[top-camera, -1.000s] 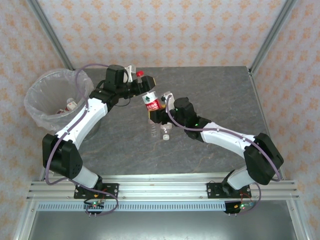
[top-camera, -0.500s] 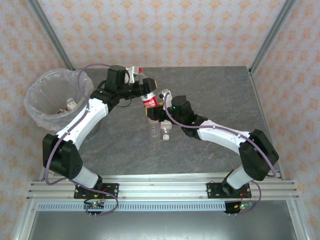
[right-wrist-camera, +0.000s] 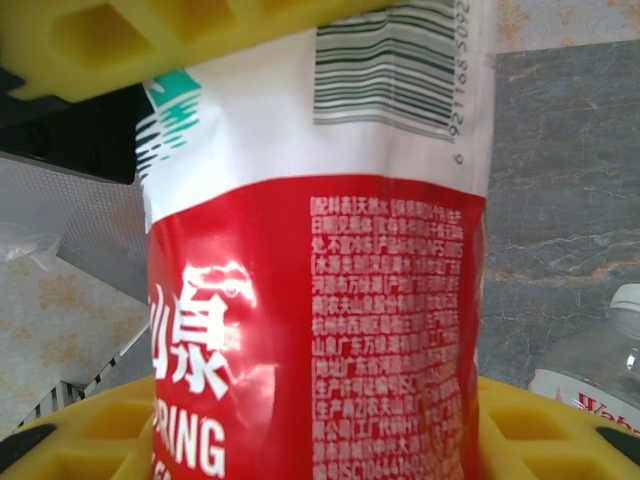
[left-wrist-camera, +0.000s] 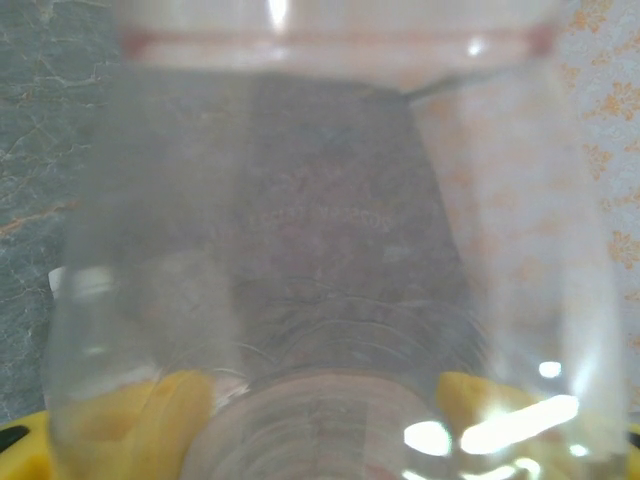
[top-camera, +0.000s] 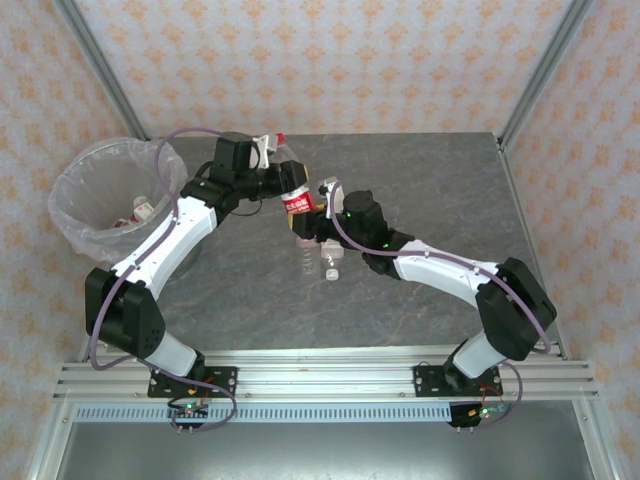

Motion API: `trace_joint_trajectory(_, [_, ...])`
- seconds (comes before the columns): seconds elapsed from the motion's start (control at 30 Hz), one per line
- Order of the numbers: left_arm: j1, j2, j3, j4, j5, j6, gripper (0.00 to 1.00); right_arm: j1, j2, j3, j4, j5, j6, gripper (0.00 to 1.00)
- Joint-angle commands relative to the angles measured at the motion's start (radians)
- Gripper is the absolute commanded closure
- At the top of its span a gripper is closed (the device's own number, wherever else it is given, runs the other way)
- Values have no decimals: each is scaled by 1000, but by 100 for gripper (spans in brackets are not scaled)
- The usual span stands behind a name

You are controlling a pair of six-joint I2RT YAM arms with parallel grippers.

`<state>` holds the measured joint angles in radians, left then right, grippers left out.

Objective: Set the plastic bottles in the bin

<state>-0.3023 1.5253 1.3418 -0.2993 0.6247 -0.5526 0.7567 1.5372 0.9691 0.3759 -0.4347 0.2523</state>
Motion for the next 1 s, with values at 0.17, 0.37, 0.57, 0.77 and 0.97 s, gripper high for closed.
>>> trace_joint_trajectory(0.17, [-4, -46, 8, -30, -44, -16, 42, 1, -38, -17, 90, -34, 6, 30])
trace_joint_trajectory(0.37, [-4, -34, 27, -48, -63, -25, 42, 0, -115, -58, 11, -20, -69, 16])
trace_joint_trajectory(0.57, [-4, -37, 43, -73, -110, -20, 42, 0, -216, -120, -18, 87, -145, 1])
trace_joint_trajectory(0.77, [-4, -61, 45, -95, -175, -11, 42, 0, -310, -186, 25, 234, -179, 1])
trace_joint_trajectory(0.97, [-4, -98, 34, -109, -244, -2, 42, 0, -341, -239, 69, 478, -152, 1])
